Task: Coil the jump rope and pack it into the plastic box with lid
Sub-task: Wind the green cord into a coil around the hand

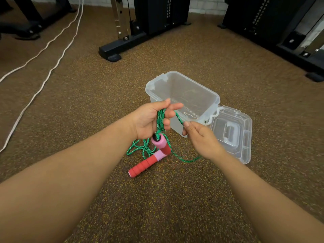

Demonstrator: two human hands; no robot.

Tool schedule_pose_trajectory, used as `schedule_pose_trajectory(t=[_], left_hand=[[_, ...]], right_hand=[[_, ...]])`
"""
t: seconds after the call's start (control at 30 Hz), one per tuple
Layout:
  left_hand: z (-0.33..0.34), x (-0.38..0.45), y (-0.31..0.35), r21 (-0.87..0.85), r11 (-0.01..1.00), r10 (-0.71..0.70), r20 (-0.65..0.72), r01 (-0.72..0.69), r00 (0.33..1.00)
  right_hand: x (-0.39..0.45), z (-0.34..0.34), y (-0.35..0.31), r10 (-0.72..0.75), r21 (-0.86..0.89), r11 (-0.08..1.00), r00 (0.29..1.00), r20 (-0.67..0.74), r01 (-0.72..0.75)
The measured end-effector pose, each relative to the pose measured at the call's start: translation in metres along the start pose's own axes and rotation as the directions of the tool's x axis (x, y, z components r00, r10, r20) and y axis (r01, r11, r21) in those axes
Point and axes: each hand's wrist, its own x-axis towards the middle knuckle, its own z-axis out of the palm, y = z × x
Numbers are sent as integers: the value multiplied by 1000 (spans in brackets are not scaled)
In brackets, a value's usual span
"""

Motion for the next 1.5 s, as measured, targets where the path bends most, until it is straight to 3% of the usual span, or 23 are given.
schedule_pose_trajectory(t=[0.27, 0.43, 0.57, 0.63, 0.7, 0.77, 0.83, 0.9, 1.0, 1.07, 1.17, 1.23, 1.3, 1.37, 1.5], left_hand=[[-6, 10, 4, -160, 967, 164, -212, -200, 963], [-6, 16, 7, -266, 916, 212, -315, -301, 925], [-2, 19, 13, -319, 891, 194, -371, -321, 908], [-3, 22, 13, -343, 885, 174, -386, -316, 906], [-5, 26, 15, -371, 869, 164, -410, -328, 897], [-10, 28, 17, -391, 852, 156, -444, -348, 882], [-18, 30, 19, -415, 833, 148, -471, -366, 870], [-28, 29, 22, -445, 809, 145, -482, -384, 864], [-32, 25, 26, -452, 799, 162, -473, -396, 866], [-26, 24, 23, -356, 857, 186, -463, -373, 867], [-18, 24, 11, -52, 963, 219, -410, -263, 885], [-14, 19, 5, 210, 963, 228, -289, -171, 930], [-9, 11, 2, 413, 907, 143, -119, -82, 983], [-5, 4, 3, 485, 873, 59, 7, -55, 998], [3, -6, 10, 533, 845, -111, 87, 48, 990]], right_hand=[[-4, 12, -11, 7, -114, 993, 990, 138, 9], [-1, 13, -27, 0, 35, 999, 1000, 32, -1], [-1, 11, -36, 0, 56, 998, 1000, 1, 0], [-1, 16, -38, 49, 206, 978, 997, -64, -35], [1, 21, -43, 167, 473, 877, 976, -139, -83], [3, 21, -47, 218, 575, 814, 963, -160, -88], [2, 14, -51, 116, 386, 921, 980, -159, -46], [-1, 7, -54, -96, 34, 995, 992, -87, 99], [-1, 3, -58, -285, -241, 924, 955, 83, 296], [0, 4, -64, -354, -262, 889, 927, 124, 375], [4, -1, -76, -414, -136, 899, 909, 51, 417], [9, -11, -80, -412, -130, 904, 911, -9, 408], [14, -20, -76, -390, -189, 908, 919, -55, 374], [18, -26, -67, -342, -207, 925, 935, -92, 318], [19, -29, -53, -223, -178, 964, 965, -138, 198]])
